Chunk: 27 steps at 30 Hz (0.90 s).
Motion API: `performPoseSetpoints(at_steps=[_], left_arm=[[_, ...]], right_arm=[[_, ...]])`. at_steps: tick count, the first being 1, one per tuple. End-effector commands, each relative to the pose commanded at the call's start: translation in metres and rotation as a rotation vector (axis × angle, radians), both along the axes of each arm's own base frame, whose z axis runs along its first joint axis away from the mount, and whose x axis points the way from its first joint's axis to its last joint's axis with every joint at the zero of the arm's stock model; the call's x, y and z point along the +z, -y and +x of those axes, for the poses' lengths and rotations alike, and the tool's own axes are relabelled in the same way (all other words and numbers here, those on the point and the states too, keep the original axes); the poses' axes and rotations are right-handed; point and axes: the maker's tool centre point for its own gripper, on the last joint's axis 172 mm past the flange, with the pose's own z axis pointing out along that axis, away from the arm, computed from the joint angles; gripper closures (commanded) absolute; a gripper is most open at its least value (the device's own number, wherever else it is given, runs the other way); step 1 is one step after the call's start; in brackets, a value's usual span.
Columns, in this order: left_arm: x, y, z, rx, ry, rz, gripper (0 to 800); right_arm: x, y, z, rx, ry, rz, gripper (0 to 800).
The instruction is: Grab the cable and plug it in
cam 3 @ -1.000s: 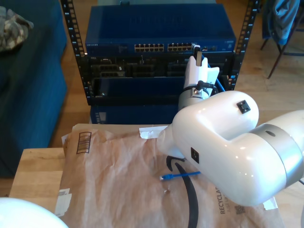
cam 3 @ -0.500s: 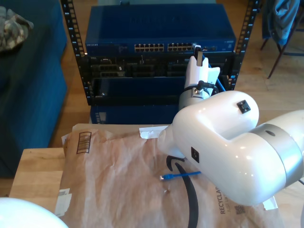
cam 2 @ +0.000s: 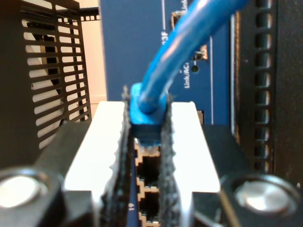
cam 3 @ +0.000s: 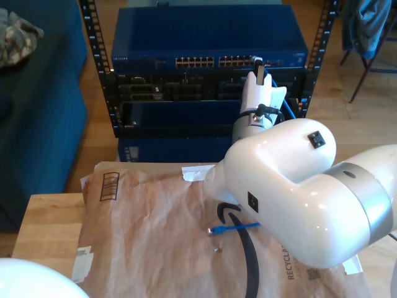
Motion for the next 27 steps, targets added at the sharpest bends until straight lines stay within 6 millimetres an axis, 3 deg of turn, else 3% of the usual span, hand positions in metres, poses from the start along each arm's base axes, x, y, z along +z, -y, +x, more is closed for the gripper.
performPoseSetpoints(at_steps=[14, 27], left_arm=[[0.0000, 0.0000, 0.0000, 0.000, 0.000, 0.000, 0], [0.0000, 0.0000, 0.0000, 0.000, 0.000, 0.000, 0]], right_arm=[[0.0071, -0.0045, 0.0014, 0.006, 0.014, 0.006, 800], [0.0015, -0.0066, 0.0018, 0.010, 0.008, 0.001, 800]])
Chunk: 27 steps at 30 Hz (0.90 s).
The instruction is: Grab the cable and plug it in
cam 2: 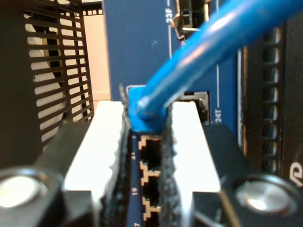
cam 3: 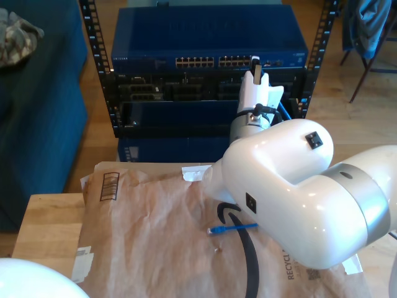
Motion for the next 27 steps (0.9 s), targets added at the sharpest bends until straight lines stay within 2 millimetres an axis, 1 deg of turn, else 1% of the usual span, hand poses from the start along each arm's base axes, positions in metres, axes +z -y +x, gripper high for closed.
performPoseSetpoints(at_steps=[1, 2, 4, 10, 13, 16, 18, 22, 27], left_arm=[[0.000, 0.000, 0.000, 0.000, 0.000, 0.000, 1], [0.000, 0.000, 0.000, 0.000, 0.000, 0.000, 0], [0.000, 0.000, 0.000, 0.000, 0.000, 0.000, 1], [0.000, 0.000, 0.000, 0.000, 0.000, 0.000, 0], [0.000, 0.000, 0.000, 0.000, 0.000, 0.000, 0], [0.000, 0.000, 0.000, 0.000, 0.000, 0.000, 1], [0.000, 0.000, 0.000, 0.000, 0.000, 0.000, 1], [0.000, 0.000, 0.000, 0.000, 0.000, 0.000, 0], [0.000, 0.000, 0.000, 0.000, 0.000, 0.000, 1]], right_arm=[[0.000, -0.001, 0.000, 0.000, 0.000, 0.001, 800], [-0.001, -0.007, -0.002, 0.011, -0.001, -0.001, 800], [-0.002, -0.014, -0.003, 0.020, -0.003, -0.001, 800], [-0.003, -0.014, -0.001, 0.022, -0.007, 0.002, 800], [-0.013, -0.013, 0.001, 0.023, -0.027, 0.000, 800], [-0.016, -0.011, 0.003, 0.018, -0.027, 0.000, 800], [-0.012, -0.004, 0.006, 0.008, -0.019, 0.004, 800], [-0.006, -0.002, 0.010, 0.004, -0.004, 0.008, 800], [-0.011, 0.001, 0.008, 0.002, -0.015, 0.003, 800]])
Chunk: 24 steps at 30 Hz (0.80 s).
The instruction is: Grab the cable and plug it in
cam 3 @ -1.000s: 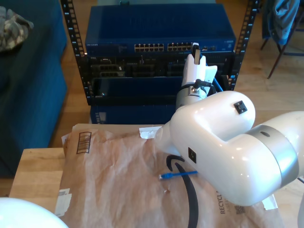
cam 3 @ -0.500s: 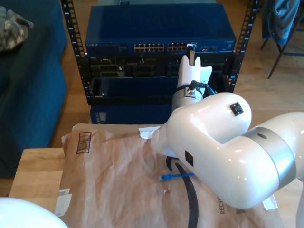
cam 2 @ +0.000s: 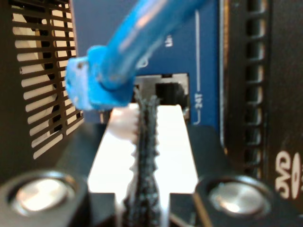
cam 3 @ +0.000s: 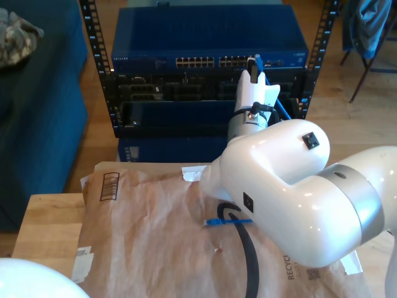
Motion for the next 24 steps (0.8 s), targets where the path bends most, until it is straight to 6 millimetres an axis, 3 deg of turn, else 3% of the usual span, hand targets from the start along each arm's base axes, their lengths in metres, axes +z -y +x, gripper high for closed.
performPoseSetpoints(at_steps=[7, 10, 14, 20, 24], left_arm=[[0.000, 0.000, 0.000, 0.000, 0.000, 0.000, 0], [0.000, 0.000, 0.000, 0.000, 0.000, 0.000, 1], [0.000, 0.000, 0.000, 0.000, 0.000, 0.000, 1], [0.000, 0.000, 0.000, 0.000, 0.000, 0.000, 0], [0.000, 0.000, 0.000, 0.000, 0.000, 0.000, 1]], right_arm=[[0.001, 0.006, -0.019, 0.002, -0.034, -0.014, 792], [0.014, 0.002, -0.020, 0.011, -0.020, -0.006, 621], [0.030, -0.005, -0.027, 0.027, -0.007, 0.003, 553], [0.015, -0.009, -0.040, 0.054, -0.057, -0.026, 421], [0.016, -0.011, -0.039, 0.065, -0.070, -0.025, 368]])
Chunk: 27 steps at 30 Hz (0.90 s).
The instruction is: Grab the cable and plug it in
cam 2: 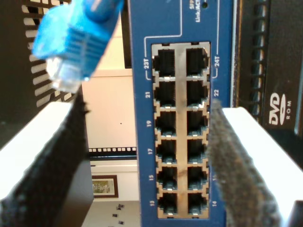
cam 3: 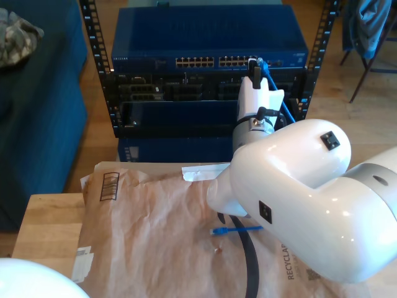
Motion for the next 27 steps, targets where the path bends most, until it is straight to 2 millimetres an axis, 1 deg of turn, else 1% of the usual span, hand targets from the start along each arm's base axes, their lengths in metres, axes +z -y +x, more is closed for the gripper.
performPoseSetpoints(at_steps=[3, 5, 6, 7, 8, 10, 12, 13, 14, 15, 18, 19, 20, 21, 22, 23, 24, 27], left_arm=[[0.000, 0.000, 0.000, 0.000, 0.000, 0.000, 1], [0.000, 0.000, 0.000, 0.000, 0.000, 0.000, 1], [0.000, 0.000, 0.000, 0.000, 0.000, 0.000, 1], [0.000, 0.000, 0.000, 0.000, 0.000, 0.000, 1], [0.000, 0.000, 0.000, 0.000, 0.000, 0.000, 1], [0.000, 0.000, 0.000, 0.000, 0.000, 0.000, 1], [0.000, 0.000, 0.000, 0.000, 0.000, 0.000, 1], [0.000, 0.000, 0.000, 0.000, 0.000, 0.000, 0], [0.000, 0.000, 0.000, 0.000, 0.000, 0.000, 1], [0.000, 0.000, 0.000, 0.000, 0.000, 0.000, 1], [0.000, 0.000, 0.000, 0.000, 0.000, 0.000, 1], [0.000, 0.000, 0.000, 0.000, 0.000, 0.000, 1], [0.000, 0.000, 0.000, 0.000, 0.000, 0.000, 1], [0.000, 0.000, 0.000, 0.000, 0.000, 0.000, 1], [0.000, 0.000, 0.000, 0.000, 0.000, 0.000, 0], [0.000, 0.000, 0.000, 0.000, 0.000, 0.000, 0], [0.000, 0.000, 0.000, 0.000, 0.000, 0.000, 1], [0.000, 0.000, 0.000, 0.000, 0.000, 0.000, 0]], right_arm=[[0.007, -0.002, 0.000, 0.009, 0.004, 0.004, 317], [0.005, -0.002, -0.002, 0.018, -0.022, 0.004, 221], [0.003, -0.003, -0.003, 0.024, -0.033, 0.006, 188], [0.001, -0.005, -0.002, 0.033, -0.041, 0.002, 179], [-0.002, -0.008, -0.002, 0.042, -0.052, -0.001, 152], [-0.011, -0.008, 0.000, 0.053, -0.089, -0.001, 120], [-0.014, -0.010, 0.004, 0.069, -0.134, 0.012, 41], [-0.024, -0.011, 0.006, 0.078, -0.171, 0.012, 3], [-0.030, -0.011, 0.006, 0.081, -0.190, 0.015, 1], [-0.031, -0.012, 0.006, 0.082, -0.193, 0.015, 1], [-0.028, 0.000, 0.012, 0.065, -0.195, 0.026, 1], [-0.024, -0.001, 0.014, 0.067, -0.192, 0.032, 3], [-0.012, 0.002, 0.020, 0.064, -0.180, 0.044, 4], [-0.006, 0.002, 0.026, 0.074, -0.190, 0.056, 4], [-0.017, -0.003, 0.030, 0.095, -0.239, 0.057, 4], [-0.034, -0.004, 0.032, 0.105, -0.298, 0.064, 4], [-0.041, -0.004, 0.035, 0.112, -0.330, 0.071, 3], [-0.033, -0.005, 0.040, 0.114, -0.319, 0.080, 3]])
